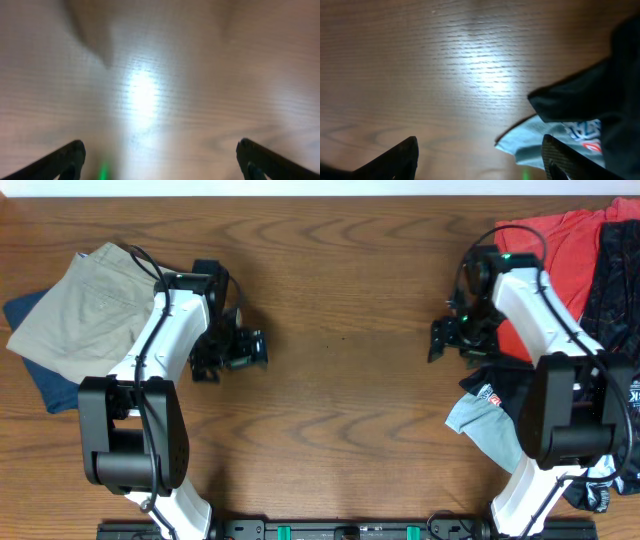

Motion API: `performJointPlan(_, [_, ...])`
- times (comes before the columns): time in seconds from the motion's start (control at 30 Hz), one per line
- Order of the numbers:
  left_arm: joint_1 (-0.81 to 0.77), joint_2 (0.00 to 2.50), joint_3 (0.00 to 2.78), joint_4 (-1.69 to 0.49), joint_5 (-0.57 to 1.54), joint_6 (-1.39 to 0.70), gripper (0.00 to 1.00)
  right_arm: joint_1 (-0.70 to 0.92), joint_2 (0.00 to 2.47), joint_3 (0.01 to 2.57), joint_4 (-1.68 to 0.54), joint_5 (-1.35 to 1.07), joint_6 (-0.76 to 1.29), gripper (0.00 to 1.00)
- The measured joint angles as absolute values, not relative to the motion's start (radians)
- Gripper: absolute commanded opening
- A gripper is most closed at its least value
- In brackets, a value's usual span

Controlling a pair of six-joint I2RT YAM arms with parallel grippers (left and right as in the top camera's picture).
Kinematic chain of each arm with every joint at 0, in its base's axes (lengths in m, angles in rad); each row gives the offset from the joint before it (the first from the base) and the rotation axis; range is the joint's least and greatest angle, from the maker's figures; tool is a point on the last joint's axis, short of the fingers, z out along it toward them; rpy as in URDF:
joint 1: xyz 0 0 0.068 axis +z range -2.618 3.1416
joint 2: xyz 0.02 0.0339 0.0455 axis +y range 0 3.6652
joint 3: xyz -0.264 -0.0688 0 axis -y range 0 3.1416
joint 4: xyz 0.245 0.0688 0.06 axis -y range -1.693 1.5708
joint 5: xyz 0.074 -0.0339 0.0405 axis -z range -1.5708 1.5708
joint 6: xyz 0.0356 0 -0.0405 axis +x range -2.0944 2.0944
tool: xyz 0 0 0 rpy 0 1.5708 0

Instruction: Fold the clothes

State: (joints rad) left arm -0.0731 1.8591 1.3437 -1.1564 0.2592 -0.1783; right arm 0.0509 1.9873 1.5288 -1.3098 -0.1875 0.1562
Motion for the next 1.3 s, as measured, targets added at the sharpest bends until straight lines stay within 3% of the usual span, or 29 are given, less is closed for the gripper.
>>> performJointPlan(0.17, [-0.073,1.859,1.345,-1.343,0.255,-0.179,0.98,0.022,1.985,1.535,-1.358,-0.188,0.139,0.77])
performJointPlan(0.4, [-0.073,1.761,1.317,-1.361,0.237,-0.179,0.98,0.013,1.890,1.518,-1.364,-0.188,0.131,0.77])
performJointPlan(0.57, [-0.073,1.490,1.253,-1.281,0.208,-0.187,0.98,0.013,1.693,1.397,-1.225,-0.187,0.129,0.84])
performJointPlan(0.67, [-0.084,1.294,1.205,-1.235,0.154,-0.207,0.98,0.013,1.539,1.274,-1.106,-0.188,0.133,0.99])
performJointPlan(0.87, [-0.168,0.887,1.084,-1.114,0.068,-0.232,0.98,0.013,1.210,1.026,-0.879,-0.159,0.129,0.99])
performJointPlan(1.0, [-0.179,0.681,1.024,-1.064,0.043,-0.236,0.98,0.013,1.008,0.936,-0.840,-0.141,0.129,0.99])
performJointPlan(1.3, [-0.179,0.505,1.014,-1.046,0.023,-0.236,0.98,0.013,0.815,0.899,-0.879,-0.133,0.129,0.99])
